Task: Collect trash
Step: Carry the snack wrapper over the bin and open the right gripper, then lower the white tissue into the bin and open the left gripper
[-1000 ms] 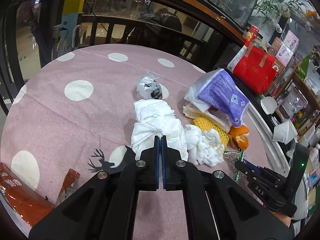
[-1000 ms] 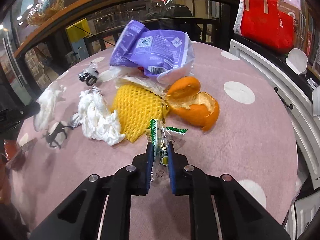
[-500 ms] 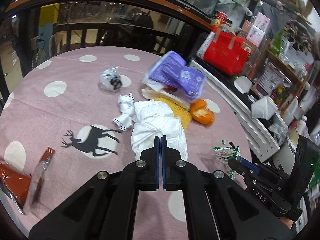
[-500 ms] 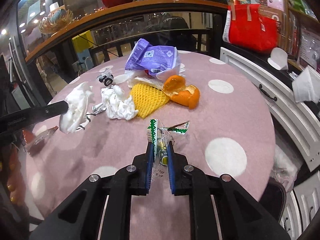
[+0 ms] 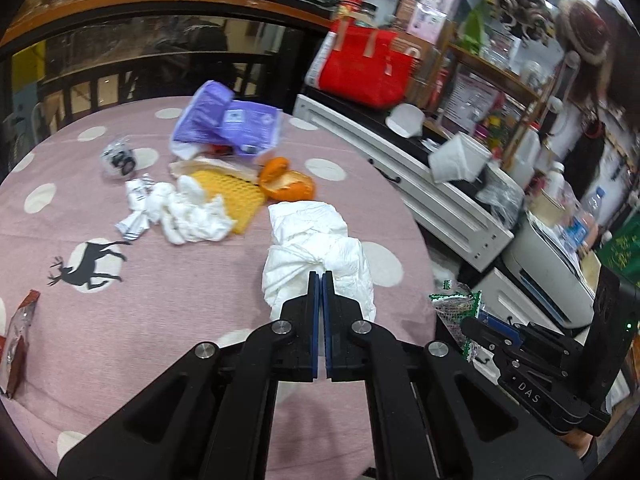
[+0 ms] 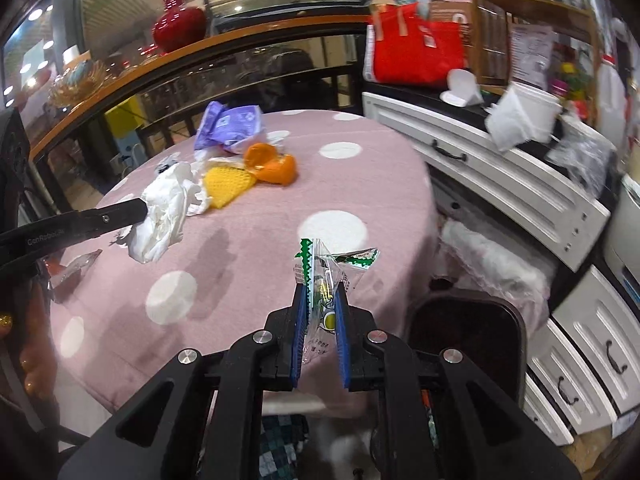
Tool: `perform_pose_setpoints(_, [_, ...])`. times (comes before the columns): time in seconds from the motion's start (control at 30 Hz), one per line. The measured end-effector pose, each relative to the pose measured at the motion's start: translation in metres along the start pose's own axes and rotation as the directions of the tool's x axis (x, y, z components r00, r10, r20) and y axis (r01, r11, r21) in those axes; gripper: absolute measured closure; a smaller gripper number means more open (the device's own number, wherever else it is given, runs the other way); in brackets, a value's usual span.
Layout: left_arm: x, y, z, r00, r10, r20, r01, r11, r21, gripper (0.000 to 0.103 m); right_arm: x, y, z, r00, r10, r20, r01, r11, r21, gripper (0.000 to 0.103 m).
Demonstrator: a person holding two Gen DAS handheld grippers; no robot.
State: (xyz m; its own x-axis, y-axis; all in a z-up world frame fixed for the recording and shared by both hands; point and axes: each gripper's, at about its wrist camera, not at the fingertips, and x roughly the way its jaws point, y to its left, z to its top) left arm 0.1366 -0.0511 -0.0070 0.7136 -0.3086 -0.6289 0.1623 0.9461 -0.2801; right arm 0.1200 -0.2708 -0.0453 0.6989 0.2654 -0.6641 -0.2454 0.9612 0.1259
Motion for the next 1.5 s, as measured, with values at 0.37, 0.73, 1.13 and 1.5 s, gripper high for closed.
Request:
perform_pose_setpoints(0.37, [0.020, -0.085, -0.020, 0.989, -0.121, -0.086, 0.135, 0.976, 0.171, 0.101, -0.011, -0.078, -0.046, 0.985, -0.156, -0.072, 0.167, 0.971, 0.170, 0.089])
perform_pose_setpoints(0.73, [0.051, -0.137, -0.041, 0.971, -0.154, -0.183, 0.202, 0.938, 0.282, 0.101, 0.050, -0.142, -0.104, 0.936, -0.158, -0.315, 0.261, 0.912, 0.318, 0.089])
perform_pose_setpoints(1.13, [0.075, -0.172, -0.066, 0.949, -0.158, -0.272, 0.253, 0.897, 0.362, 0.101, 0.071, -0.174, -0.149, 0.908, -0.108, -0.405, 0.308, 0.828, 0.469, 0.047])
perform_pose_setpoints(1.5, [0.101, -0.200, -0.090, 0.922, -0.154, -0.355, 0.303, 0.859, 0.413, 0.101, -0.002, -0.191, -0.111, 0.923, -0.291, -0.251, 0.381, 0.785, 0.489, 0.043])
